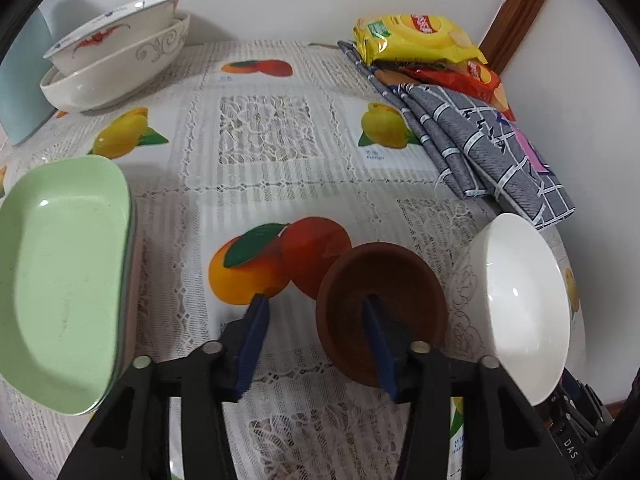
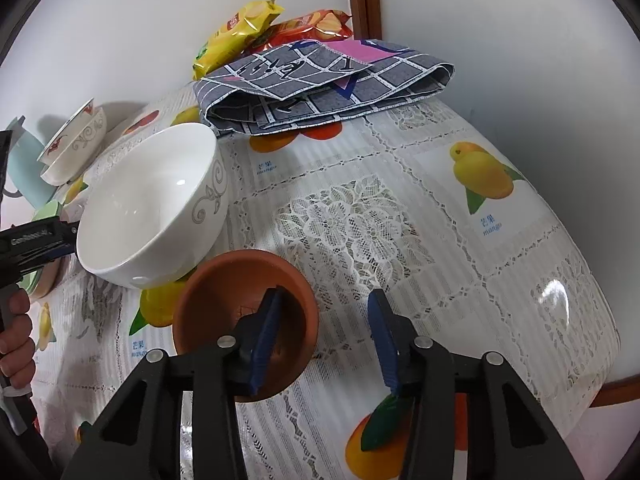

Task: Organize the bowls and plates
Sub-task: 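Close the right gripper on one brown bowl while the left gripper grasps the other brown bowl, then carry the brown bowl in the right gripper down into the white bowl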

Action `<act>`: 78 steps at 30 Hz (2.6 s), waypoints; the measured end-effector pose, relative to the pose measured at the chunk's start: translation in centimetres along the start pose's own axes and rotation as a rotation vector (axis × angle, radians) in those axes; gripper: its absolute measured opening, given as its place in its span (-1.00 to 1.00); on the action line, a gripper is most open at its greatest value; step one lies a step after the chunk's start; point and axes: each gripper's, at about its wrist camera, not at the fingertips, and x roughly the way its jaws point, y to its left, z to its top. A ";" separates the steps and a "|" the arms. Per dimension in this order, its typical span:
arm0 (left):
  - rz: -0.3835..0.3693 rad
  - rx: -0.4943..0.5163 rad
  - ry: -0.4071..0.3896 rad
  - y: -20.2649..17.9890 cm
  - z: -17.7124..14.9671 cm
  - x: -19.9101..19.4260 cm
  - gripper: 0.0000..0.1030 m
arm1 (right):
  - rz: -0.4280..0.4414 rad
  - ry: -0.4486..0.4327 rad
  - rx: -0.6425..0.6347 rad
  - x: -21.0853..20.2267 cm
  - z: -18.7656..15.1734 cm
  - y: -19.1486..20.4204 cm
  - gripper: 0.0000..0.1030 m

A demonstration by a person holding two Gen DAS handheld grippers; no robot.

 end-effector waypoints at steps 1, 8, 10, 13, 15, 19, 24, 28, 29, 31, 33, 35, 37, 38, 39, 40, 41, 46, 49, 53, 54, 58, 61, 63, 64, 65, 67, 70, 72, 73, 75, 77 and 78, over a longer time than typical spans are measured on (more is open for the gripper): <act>-0.004 0.001 -0.011 -0.1 0.0 0.0 -0.22 | 0.002 -0.003 0.001 0.0 0.0 0.0 -0.20; -0.034 -0.005 -0.003 -0.2 0.1 0.3 -0.75 | 0.055 -0.004 -0.001 0.0 -0.1 0.4 -0.67; -0.033 0.000 -0.012 -0.2 -0.1 0.1 -0.79 | 0.047 -0.009 -0.007 -0.1 -0.1 0.6 -0.68; -0.029 0.020 -0.020 -0.5 -0.4 -0.4 -0.80 | 0.044 -0.022 -0.008 -0.3 -0.3 0.8 -0.75; -0.037 0.020 -0.026 -0.4 -0.5 -0.7 -0.81 | 0.054 -0.024 0.001 -0.5 -0.4 0.7 -0.78; -0.062 0.008 -0.033 0.3 -0.6 -1.8 -0.82 | 0.067 -0.031 0.018 -1.0 -0.6 0.6 -0.81; -0.066 0.002 -0.047 1.0 -1.0 -3.0 -0.81 | 0.083 -0.049 0.043 -1.7 -0.7 0.6 -0.83; -0.068 -0.001 -0.055 1.3 -1.3 -4.0 -0.81 | 0.071 -0.059 0.045 -2.2 -0.7 0.8 -0.82; -0.070 -0.003 -0.057 1.3 -1.3 -4.2 -0.81 | 0.067 -0.058 0.046 -2.3 -0.7 0.9 -0.82; -0.075 -0.008 -0.059 1.5 -1.4 -4.5 -0.81 | 0.068 -0.059 0.052 -2.6 -0.8 0.8 -0.82; -0.077 -0.009 -0.064 1.6 -1.5 -4.9 -0.81 | 0.068 -0.064 0.057 -3.0 -0.8 0.8 -0.82; -0.081 -0.012 -0.066 1.7 -1.6 -5.3 -0.81 | 0.066 -0.072 0.060 -3.5 -0.9 0.8 -0.82; -0.092 -0.017 -0.068 1.8 -1.7 -5.7 -0.81 | 0.066 -0.079 0.063 -4.0 -0.9 0.7 -0.82; -0.095 -0.018 -0.069 1.8 -1.7 -5.9 -0.81 | 0.066 -0.082 0.065 -4.3 -0.9 0.7 -0.82; -0.094 -0.019 -0.074 1.9 -1.7 -6.2 -0.81 | 0.068 -0.088 0.069 -4.7 -0.9 0.7 -0.82; -0.094 -0.019 -0.078 1.9 -1.8 -6.5 -0.81 | 0.069 -0.093 0.070 -5.0 -0.8 0.7 -0.82; -0.096 -0.019 -0.081 1.9 -1.8 -6.8 -0.81 | 0.069 -0.097 0.070 -5.2 -0.7 0.6 -0.82; -0.101 -0.013 -0.102 1.7 -1.6 -8.2 -0.81 | 0.062 -0.140 0.059 -7.4 0.2 1.1 -0.82; -0.104 -0.004 -0.119 1.6 -1.4 -9.4 -0.81 | 0.060 -0.168 0.051 -8.6 0.8 1.5 -0.82; -0.102 0.003 -0.146 1.6 -1.2 -11.1 -0.81 | 0.062 -0.201 0.042 -10.0 1.6 2.3 -0.82; -0.103 0.004 -0.150 1.7 -1.2 -11.5 -0.81 | 0.065 -0.207 0.040 -10.3 1.7 2.5 -0.82; -0.111 -0.009 -0.168 2.3 -1.3 -12.8 -0.81 | 0.070 -0.219 0.029 -11.0 2.2 3.4 -0.82; -0.118 -0.020 -0.174 2.7 -1.6 -13.3 -0.81 | 0.071 -0.230 0.023 -11.5 2.3 4.0 -0.82; -0.117 -0.025 -0.178 2.8 -1.7 -13.6 -0.81 | 0.069 -0.237 0.016 -11.7 2.4 4.4 -0.82; -0.118 -0.027 -0.179 2.9 -1.8 -13.7 -0.81 | 0.068 -0.236 0.012 -11.8 2.5 4.5 -0.82; -0.119 -0.028 -0.180 3.0 -1.9 -13.8 -0.81 | 0.069 -0.239 0.009 -11.9 2.5 4.7 -0.82; -0.120 -0.029 -0.181 3.2 -2.1 -14.1 -0.81 | 0.072 -0.243 0.009 -12.2 2.6 4.9 -0.82; -0.123 -0.032 -0.186 3.4 -2.3 -14.5 -0.81 | 0.085 -0.245 0.013 -12.5 2.6 5.1 -0.82; -0.126 -0.033 -0.187 3.5 -2.6 -14.7 -0.81 | 0.088 -0.249 0.010 -12.6 2.6 5.3 -0.82; -0.126 -0.032 -0.189 3.6 -2.6 -14.8 -0.81 | 0.088 -0.251 0.009 -12.7 2.6 5.5 -0.82; -0.125 -0.034 -0.190 3.8 -2.8 -14.9 -0.81 | 0.090 -0.250 0.009 -12.7 2.6 5.7 -0.82; -0.126 -0.037 -0.189 4.1 -2.8 -15.1 -0.81 | 0.095 -0.250 0.009 -12.6 2.6 6.0 -0.82; -0.126 -0.039 -0.190 4.3 -2.8 -15.1 -0.81 | 0.097 -0.246 0.010 -12.5 2.6 6.2 -0.82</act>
